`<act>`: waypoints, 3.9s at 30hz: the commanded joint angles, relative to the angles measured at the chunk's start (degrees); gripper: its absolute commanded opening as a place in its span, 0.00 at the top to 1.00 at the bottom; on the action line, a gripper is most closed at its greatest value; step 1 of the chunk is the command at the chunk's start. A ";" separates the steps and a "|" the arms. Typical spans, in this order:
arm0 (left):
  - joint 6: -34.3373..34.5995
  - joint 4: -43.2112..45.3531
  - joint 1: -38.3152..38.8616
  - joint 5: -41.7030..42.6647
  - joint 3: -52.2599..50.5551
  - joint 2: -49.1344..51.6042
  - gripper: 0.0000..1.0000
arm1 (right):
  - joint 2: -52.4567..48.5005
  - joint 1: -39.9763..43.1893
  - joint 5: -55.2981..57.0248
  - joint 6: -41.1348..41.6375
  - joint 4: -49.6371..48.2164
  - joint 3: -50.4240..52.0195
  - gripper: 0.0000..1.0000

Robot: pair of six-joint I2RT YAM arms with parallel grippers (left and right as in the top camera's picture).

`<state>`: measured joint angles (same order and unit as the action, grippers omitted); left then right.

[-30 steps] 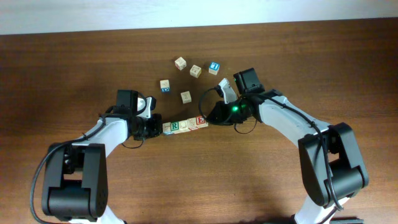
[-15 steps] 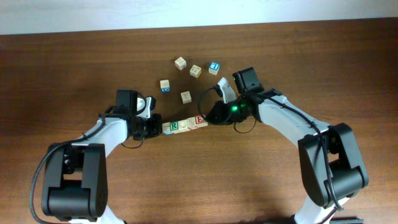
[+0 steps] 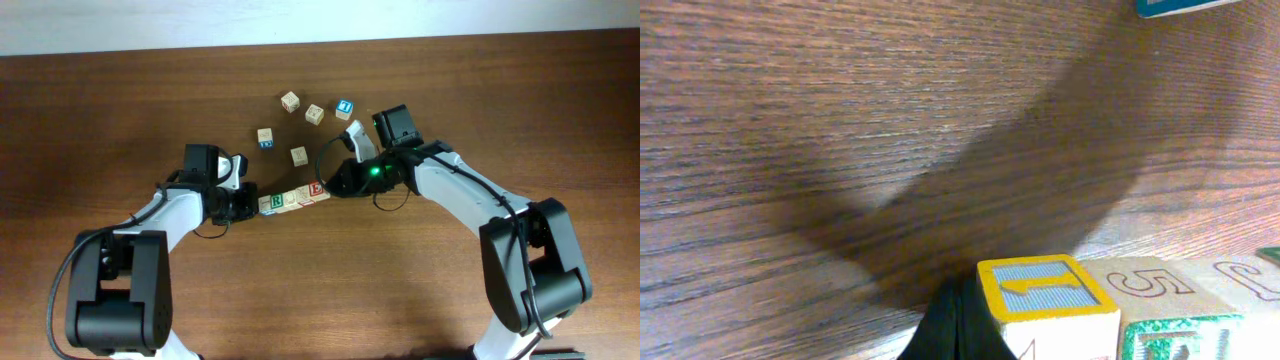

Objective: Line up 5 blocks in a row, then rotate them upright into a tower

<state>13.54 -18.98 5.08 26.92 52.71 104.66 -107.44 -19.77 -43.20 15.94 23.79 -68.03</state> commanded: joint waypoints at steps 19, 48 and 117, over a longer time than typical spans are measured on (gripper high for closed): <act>1.03 0.31 3.67 11.21 -0.17 0.55 1.00 | -0.59 -7.72 -12.04 -0.46 -1.68 -0.57 0.96; 2.34 1.64 1.99 10.23 -0.17 0.55 1.00 | -0.66 -7.58 0.44 2.56 -3.28 -0.57 0.96; 3.80 1.75 -1.88 -6.84 0.81 0.55 1.00 | 2.10 -7.50 -14.12 12.79 -9.79 -2.56 0.96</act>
<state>17.04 -17.04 3.36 22.85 53.21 104.68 -104.84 -27.68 -55.53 26.70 14.63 -71.13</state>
